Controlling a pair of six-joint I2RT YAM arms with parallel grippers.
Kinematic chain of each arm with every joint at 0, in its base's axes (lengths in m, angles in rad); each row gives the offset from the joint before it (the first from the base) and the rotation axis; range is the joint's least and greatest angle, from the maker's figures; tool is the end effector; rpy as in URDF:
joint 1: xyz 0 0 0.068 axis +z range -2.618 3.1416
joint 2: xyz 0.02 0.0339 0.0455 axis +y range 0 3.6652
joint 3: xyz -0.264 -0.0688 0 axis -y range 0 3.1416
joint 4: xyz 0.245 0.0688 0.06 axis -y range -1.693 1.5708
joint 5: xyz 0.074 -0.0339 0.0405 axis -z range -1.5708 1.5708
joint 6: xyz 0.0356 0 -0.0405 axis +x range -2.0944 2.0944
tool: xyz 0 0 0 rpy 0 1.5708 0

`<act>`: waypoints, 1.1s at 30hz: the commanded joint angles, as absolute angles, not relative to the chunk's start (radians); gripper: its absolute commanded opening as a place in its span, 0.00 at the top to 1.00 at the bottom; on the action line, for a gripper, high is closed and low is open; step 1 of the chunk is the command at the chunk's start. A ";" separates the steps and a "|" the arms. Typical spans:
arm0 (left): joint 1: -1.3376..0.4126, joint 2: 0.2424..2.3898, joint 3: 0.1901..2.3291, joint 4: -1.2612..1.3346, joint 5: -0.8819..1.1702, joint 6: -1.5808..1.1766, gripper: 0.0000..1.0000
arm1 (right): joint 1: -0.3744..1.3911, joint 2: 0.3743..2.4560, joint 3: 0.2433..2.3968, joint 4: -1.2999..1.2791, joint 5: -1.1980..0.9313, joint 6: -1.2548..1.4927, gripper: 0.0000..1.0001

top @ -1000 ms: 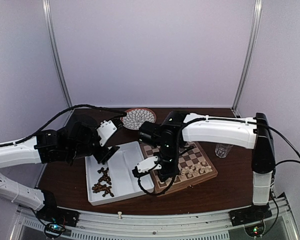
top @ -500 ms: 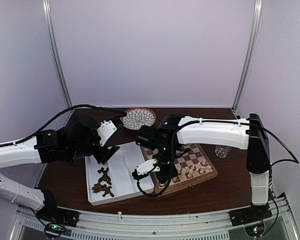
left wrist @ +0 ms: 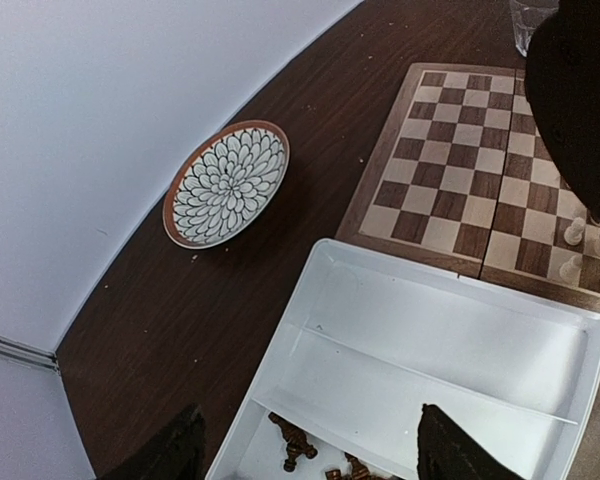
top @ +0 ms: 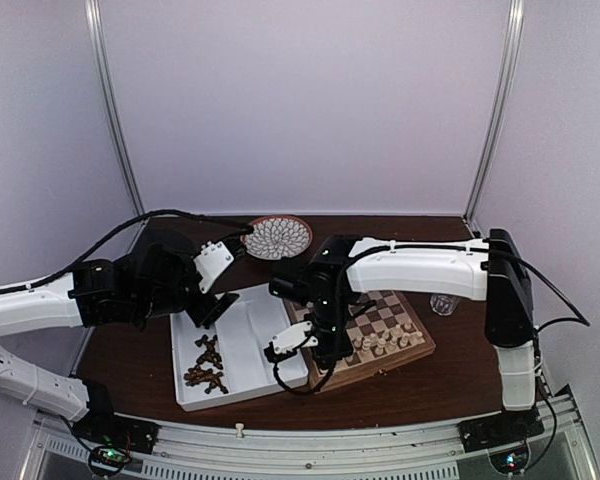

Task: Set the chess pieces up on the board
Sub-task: Place the rook at a1.

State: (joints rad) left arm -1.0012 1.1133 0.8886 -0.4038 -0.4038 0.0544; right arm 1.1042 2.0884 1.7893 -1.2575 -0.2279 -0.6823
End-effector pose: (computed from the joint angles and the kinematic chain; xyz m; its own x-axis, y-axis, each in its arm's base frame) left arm 0.1423 -0.1962 0.2915 -0.2838 0.5359 -0.7952 0.6193 0.7355 0.2746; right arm 0.1745 0.3644 0.2194 0.2004 -0.9676 -0.1535 -0.9600 -0.2252 0.1664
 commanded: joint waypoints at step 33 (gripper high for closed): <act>-0.995 1.118 0.922 -0.403 -0.380 0.061 0.28 | 1.093 2.142 1.780 -1.223 -0.168 -0.673 0.83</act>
